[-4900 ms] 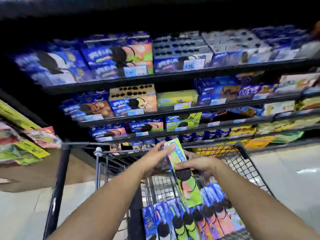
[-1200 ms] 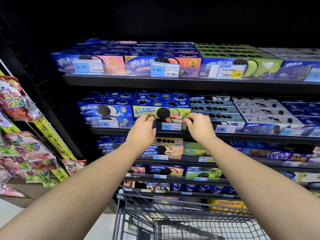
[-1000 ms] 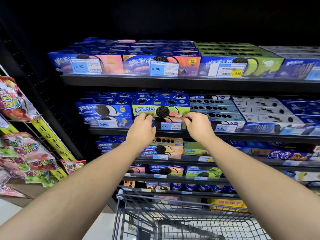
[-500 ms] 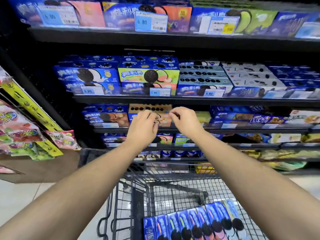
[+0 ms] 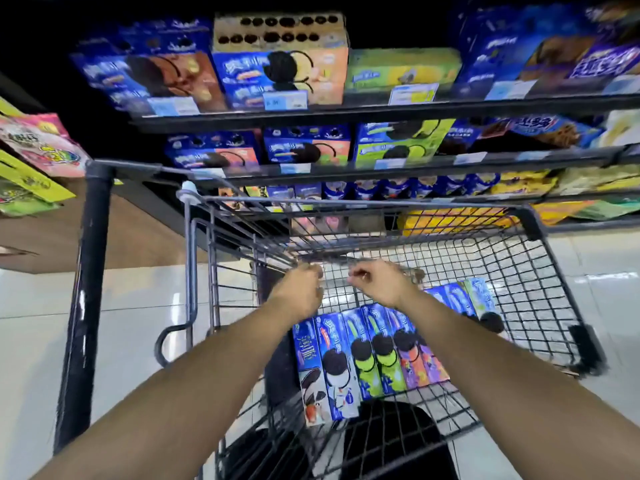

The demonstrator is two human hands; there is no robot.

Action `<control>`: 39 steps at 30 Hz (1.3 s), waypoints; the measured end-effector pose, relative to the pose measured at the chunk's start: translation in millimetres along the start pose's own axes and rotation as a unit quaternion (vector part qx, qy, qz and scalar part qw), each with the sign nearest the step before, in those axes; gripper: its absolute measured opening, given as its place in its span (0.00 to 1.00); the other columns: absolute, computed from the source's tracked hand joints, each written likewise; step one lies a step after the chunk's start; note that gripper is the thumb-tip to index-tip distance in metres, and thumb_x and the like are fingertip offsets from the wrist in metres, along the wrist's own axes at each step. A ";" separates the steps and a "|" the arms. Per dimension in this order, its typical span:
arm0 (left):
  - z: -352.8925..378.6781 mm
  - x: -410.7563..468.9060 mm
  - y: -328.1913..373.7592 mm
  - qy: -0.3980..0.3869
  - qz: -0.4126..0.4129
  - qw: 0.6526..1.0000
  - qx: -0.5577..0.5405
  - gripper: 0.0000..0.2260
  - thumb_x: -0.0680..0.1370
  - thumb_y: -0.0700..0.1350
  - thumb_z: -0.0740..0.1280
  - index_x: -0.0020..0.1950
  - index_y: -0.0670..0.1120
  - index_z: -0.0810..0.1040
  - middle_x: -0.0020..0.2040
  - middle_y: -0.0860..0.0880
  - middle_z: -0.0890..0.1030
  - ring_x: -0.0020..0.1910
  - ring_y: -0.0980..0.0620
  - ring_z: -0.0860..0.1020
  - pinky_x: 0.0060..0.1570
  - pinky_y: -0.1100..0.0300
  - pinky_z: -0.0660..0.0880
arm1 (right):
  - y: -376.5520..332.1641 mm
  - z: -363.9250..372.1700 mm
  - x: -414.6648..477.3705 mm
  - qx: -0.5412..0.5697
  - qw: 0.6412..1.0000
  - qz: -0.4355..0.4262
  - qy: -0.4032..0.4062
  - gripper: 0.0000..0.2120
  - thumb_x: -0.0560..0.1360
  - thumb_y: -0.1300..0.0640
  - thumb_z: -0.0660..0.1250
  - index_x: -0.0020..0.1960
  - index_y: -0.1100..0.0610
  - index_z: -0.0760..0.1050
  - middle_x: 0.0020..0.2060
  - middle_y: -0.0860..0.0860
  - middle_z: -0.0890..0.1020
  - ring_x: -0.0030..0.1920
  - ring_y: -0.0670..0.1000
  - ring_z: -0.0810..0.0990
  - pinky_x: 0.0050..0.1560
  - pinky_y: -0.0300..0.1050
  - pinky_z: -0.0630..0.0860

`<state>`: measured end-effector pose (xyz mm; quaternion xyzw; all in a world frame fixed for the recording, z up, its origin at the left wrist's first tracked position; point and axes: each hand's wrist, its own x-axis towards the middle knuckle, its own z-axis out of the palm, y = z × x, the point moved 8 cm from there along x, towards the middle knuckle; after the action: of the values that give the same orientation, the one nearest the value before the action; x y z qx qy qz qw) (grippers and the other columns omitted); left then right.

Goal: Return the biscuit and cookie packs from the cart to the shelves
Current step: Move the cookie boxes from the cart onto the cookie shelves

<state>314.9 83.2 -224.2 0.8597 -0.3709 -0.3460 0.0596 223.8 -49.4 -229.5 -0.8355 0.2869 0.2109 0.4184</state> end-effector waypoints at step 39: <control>0.4 -16.4 -4.6 -0.038 -0.110 0.967 -0.228 0.15 0.81 0.39 0.61 0.67 0.44 0.77 0.60 0.42 0.82 0.51 0.44 0.80 0.44 0.59 0.72 | 27.3 55.0 -56.0 0.280 0.936 0.109 -0.183 0.56 0.68 0.51 0.81 0.82 0.46 0.46 0.68 0.45 0.74 0.49 0.33 0.78 0.43 0.29 0.76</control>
<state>309.4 97.6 -217.1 0.8451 -0.1880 -0.4582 0.2012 157.9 -0.6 -243.0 -0.5950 0.3422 0.3153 0.6553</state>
